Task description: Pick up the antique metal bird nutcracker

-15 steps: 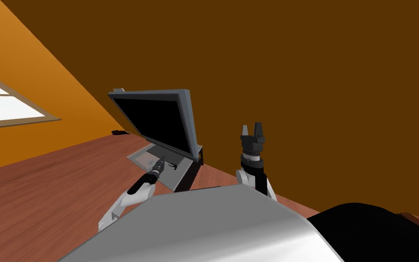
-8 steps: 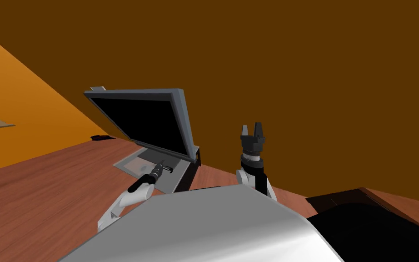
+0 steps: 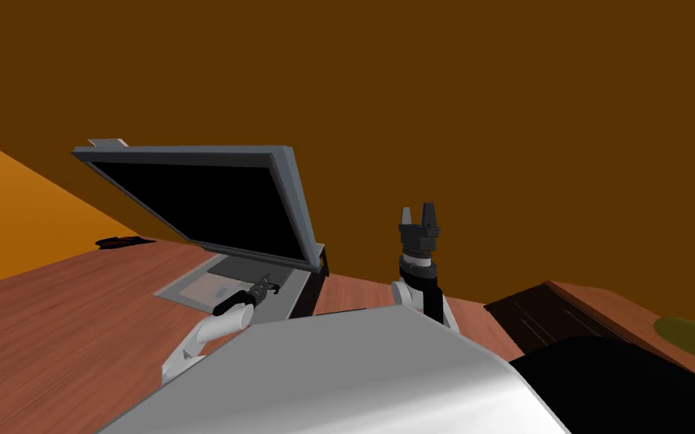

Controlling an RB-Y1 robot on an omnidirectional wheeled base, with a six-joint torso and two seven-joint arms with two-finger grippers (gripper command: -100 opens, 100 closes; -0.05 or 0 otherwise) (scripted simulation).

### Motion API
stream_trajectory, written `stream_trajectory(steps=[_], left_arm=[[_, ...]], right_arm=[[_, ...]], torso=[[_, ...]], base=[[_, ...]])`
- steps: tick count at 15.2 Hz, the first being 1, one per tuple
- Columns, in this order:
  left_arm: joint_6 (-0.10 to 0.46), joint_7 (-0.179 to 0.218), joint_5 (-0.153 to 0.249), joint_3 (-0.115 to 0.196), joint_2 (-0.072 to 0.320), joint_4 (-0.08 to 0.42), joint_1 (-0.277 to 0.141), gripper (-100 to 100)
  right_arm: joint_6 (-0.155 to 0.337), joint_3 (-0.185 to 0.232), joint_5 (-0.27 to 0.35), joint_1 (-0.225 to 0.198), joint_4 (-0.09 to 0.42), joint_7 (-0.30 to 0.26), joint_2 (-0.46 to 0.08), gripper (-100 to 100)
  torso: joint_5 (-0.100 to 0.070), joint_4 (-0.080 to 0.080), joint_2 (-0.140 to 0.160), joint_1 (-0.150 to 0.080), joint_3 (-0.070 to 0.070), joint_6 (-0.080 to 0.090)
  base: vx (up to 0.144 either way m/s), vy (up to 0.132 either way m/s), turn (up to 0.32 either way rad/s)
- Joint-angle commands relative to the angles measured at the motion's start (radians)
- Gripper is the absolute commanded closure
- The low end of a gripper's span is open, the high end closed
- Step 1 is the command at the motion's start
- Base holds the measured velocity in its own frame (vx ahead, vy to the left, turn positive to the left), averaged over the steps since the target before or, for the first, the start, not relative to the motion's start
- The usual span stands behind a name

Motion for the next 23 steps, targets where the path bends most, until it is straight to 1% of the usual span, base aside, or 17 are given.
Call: stream_trajectory(steps=[1, 3, 4, 5, 6, 8, 9, 10, 11, 13, 14, 15, 16, 19, 20, 22, 23], left_arm=[[0.05, -0.012, 0.025, 0.009, 0.009, 0.032, -0.009, -100], [0.069, -0.012, 0.025, 0.009, 0.009, 0.032, -0.009, -100], [0.107, -0.023, 0.041, 0.016, 0.013, 0.062, -0.019, -100], [0.119, -0.023, 0.041, 0.016, 0.013, 0.062, -0.019, -100], [0.145, -0.033, 0.057, 0.023, 0.016, 0.091, -0.028, -100], [0.167, -0.033, 0.057, 0.023, 0.016, 0.091, -0.028, -100], [0.2, -0.042, 0.073, 0.029, 0.019, 0.118, -0.037, -100], [0.214, -0.042, 0.073, 0.029, 0.019, 0.118, -0.037, -100], [0.242, -0.051, 0.088, 0.036, 0.021, 0.145, -0.045, -100], [0.281, -0.06, 0.101, 0.041, 0.022, 0.17, -0.053, -100], [0.299, -0.06, 0.101, 0.041, 0.022, 0.17, -0.053, -100], [0.324, -0.067, 0.114, 0.046, 0.023, 0.194, -0.06, -100], [0.338, -0.067, 0.114, 0.046, 0.023, 0.194, -0.06, -100], [0.403, -0.082, 0.137, 0.055, 0.024, 0.236, -0.072, -100], [0.406, -0.082, 0.137, 0.055, 0.024, 0.236, -0.072, -100], [0.461, -0.093, 0.156, 0.061, 0.024, 0.271, -0.081, -100], [0.461, -0.093, 0.156, 0.061, 0.024, 0.271, -0.081, -100]], right_arm=[[0.0, 0.0, 0.0, 0.0, 0.0, 0.0, 0.0, 0], [0.0, 0.0, 0.0, 0.0, 0.0, 0.0, 0.0, 0], [0.0, 0.0, 0.0, 0.0, 0.0, 0.0, 0.0, 0], [0.0, 0.0, 0.0, 0.0, 0.0, 0.0, 0.0, 0], [0.0, 0.0, 0.0, 0.0, 0.0, 0.0, 0.0, 0], [0.0, 0.0, 0.0, 0.0, 0.0, 0.0, 0.0, 0], [0.0, 0.0, 0.0, 0.0, 0.0, 0.0, 0.0, 0], [0.0, 0.0, 0.0, 0.0, 0.0, 0.0, 0.0, 0], [0.0, 0.0, 0.0, 0.0, 0.0, 0.0, 0.0, 0], [0.0, 0.0, 0.0, 0.0, 0.0, 0.0, 0.0, 0], [0.0, 0.0, 0.0, 0.0, 0.0, 0.0, 0.0, 0], [0.0, 0.0, 0.0, 0.0, 0.0, 0.0, 0.0, 0], [0.0, 0.0, 0.0, 0.0, 0.0, 0.0, 0.0, 0], [0.0, 0.0, 0.0, 0.0, 0.0, 0.0, 0.0, 0], [0.0, 0.0, 0.0, 0.0, 0.0, 0.0, 0.0, 0], [0.0, 0.0, 0.0, 0.0, 0.0, 0.0, 0.0, 0], [0.0, 0.0, 0.0, 0.0, 0.0, 0.0, 0.0, 0]], torso=[[0.0, 0.0, 0.0, 0.0, 0.0, 0.0], [0.0, 0.0, 0.0, 0.0, 0.0, 0.001], [0.0, 0.0, 0.0, 0.0, 0.0, 0.0], [0.0, 0.0, 0.0, 0.0, 0.0, 0.001], [0.0, 0.0, 0.0, 0.0, 0.0, 0.001], [0.001, 0.0, -0.001, 0.001, 0.0, 0.001], [0.001, 0.0, -0.001, 0.001, -0.001, 0.0], [0.001, 0.0, -0.001, 0.001, -0.001, 0.001], [0.001, 0.0, -0.001, 0.001, -0.001, 0.001], [0.001, 0.0, -0.002, 0.001, -0.001, 0.001], [0.001, 0.0, -0.001, 0.002, -0.001, 0.001], [0.001, 0.0, -0.001, 0.002, -0.001, 0.001], [0.001, 0.0, -0.001, 0.002, -0.001, 0.001], [0.001, 0.0, -0.001, 0.001, -0.001, 0.0], [0.001, -0.001, -0.001, 0.001, -0.001, 0.0], [0.001, -0.001, -0.001, 0.001, -0.001, 0.0], [0.001, -0.001, -0.001, 0.001, -0.001, 0.001]], base=[[0.001, 0.026, -0.223], [0.003, 0.033, -0.153], [0.005, 0.03, -0.219], [0.006, 0.036, -0.245], [0.003, 0.042, -0.293], [-0.002, 0.039, -0.137], [0.001, 0.029, -0.16], [0.001, 0.032, -0.185], [0.005, 0.037, -0.289], [0.001, 0.043, -0.245], [-0.005, 0.042, -0.204], [-0.009, 0.045, -0.234], [-0.007, 0.042, -0.193], [-0.001, 0.039, -0.182], [-0.004, 0.038, -0.153], [-0.002, 0.036, -0.206], [-0.001, 0.04, -0.188]])
